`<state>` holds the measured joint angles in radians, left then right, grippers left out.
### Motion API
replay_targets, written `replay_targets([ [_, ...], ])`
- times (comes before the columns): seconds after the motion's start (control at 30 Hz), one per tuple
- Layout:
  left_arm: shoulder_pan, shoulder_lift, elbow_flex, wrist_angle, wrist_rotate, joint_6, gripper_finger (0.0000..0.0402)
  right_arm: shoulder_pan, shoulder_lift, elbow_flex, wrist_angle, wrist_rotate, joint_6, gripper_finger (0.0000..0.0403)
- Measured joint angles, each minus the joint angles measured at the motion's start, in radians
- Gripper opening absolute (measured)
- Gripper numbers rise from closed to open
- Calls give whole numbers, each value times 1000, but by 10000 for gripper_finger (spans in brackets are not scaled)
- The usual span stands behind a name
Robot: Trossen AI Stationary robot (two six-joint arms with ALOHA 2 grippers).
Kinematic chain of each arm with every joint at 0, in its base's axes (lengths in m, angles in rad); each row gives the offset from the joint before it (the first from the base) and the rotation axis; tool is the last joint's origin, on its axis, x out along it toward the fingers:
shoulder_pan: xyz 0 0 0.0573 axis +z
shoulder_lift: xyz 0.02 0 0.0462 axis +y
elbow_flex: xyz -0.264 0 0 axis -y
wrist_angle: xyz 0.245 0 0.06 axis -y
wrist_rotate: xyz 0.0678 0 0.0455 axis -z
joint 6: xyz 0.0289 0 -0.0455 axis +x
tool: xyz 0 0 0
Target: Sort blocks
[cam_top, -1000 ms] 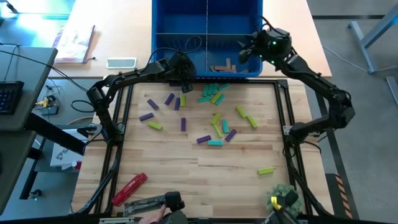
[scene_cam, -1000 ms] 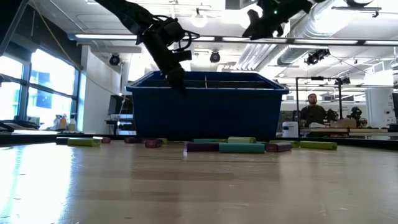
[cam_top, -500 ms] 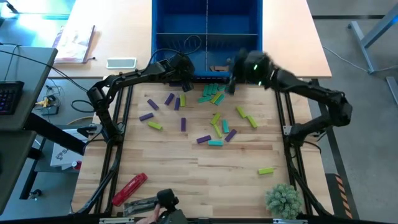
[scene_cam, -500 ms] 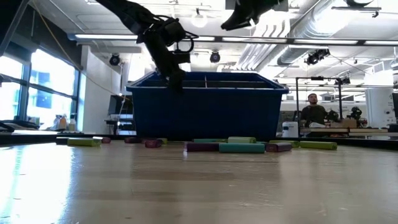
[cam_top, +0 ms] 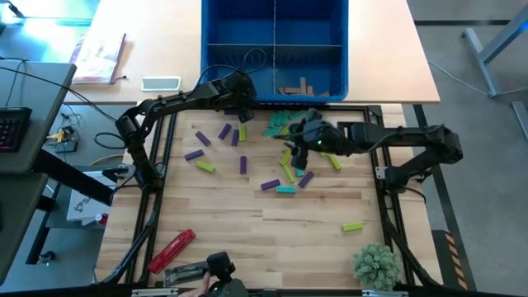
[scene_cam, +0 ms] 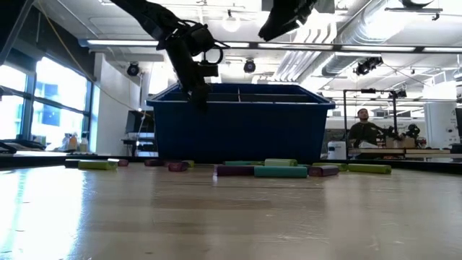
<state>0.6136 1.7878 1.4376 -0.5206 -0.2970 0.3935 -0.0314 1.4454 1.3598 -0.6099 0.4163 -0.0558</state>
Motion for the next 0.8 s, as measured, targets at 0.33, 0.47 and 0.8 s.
replay_targets([
  [0.33,-1,0,0,-3,3,-43,180,-162,19,0,71,-145,-107,220],
  [0.47,-2,0,0,-4,4,-50,180,-205,21,0,93,-158,-131,220],
  [0.8,-2,0,0,-5,5,-69,180,-172,59,0,36,-216,-82,220],
])
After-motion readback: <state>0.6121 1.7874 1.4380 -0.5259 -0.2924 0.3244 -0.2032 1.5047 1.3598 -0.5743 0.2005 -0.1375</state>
